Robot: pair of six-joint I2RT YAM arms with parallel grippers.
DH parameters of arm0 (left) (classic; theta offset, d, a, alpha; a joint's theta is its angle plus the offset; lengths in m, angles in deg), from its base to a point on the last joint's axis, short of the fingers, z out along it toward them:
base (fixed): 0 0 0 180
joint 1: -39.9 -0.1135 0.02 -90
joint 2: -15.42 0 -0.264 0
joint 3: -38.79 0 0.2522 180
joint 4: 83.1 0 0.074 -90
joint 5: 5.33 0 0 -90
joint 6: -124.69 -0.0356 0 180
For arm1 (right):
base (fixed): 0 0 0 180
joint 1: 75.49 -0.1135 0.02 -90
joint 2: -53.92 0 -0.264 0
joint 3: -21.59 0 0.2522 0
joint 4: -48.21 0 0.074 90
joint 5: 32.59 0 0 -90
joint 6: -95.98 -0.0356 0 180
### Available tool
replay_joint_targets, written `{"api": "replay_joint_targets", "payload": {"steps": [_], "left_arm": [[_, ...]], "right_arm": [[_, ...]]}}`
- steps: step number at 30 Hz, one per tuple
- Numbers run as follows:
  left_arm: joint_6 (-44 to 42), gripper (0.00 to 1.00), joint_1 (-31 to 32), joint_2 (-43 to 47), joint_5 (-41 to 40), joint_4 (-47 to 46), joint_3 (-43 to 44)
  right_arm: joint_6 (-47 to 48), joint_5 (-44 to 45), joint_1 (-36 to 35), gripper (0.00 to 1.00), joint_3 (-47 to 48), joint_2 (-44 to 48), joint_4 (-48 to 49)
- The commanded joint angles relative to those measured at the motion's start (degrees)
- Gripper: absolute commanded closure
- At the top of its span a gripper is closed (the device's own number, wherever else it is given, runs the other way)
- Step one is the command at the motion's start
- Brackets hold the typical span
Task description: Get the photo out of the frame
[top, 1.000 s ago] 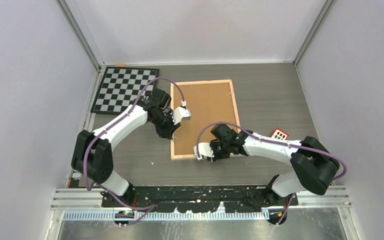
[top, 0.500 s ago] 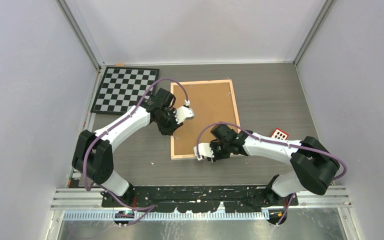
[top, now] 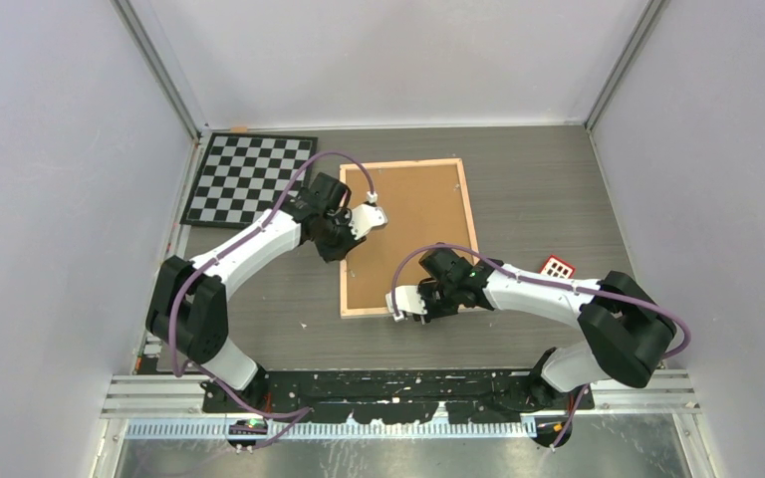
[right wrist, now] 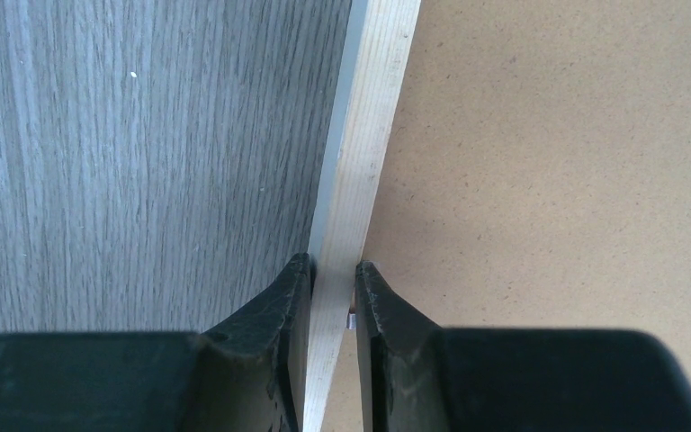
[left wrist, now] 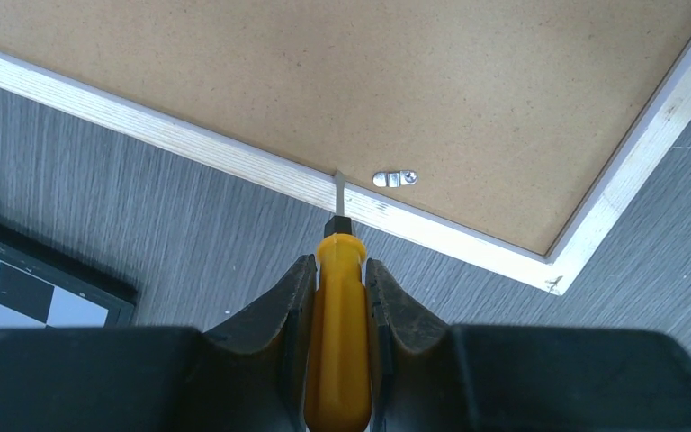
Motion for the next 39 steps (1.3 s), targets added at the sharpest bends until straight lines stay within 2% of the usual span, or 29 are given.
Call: {"api": "replay_joint_targets", "payload": {"steps": [1, 6, 14, 32, 39], "left_arm": [[1.13, 1.00, -0.05, 1.25, 2.09, 2.62, 1.84], [5.71, 1.00, 0.11, 4.41, 3.37, 5.28, 2.27], [11.41, 1.00, 0.65, 3.90, 1.27, 4.54, 1.45], [12.85, 1.00, 1.51, -0.33, 1.06, 1.20, 0.62], [15.00, 1.00, 2.27, -0.51, 5.57, -0.19, 0.29]], "right_arm": [[0.96, 0.48, -0.35, 0.99, -0.03, -1.13, -7.21], [0.32, 0.72, -0.38, 0.99, 0.04, -0.95, -6.76], [-0.28, 0.77, -0.39, 0.99, 0.68, -1.90, -6.23], [-1.07, 0.79, -0.34, 1.00, 0.93, -2.40, -5.98], [0.03, 0.37, -0.39, 0.99, 0.95, -2.74, -6.07]]}}
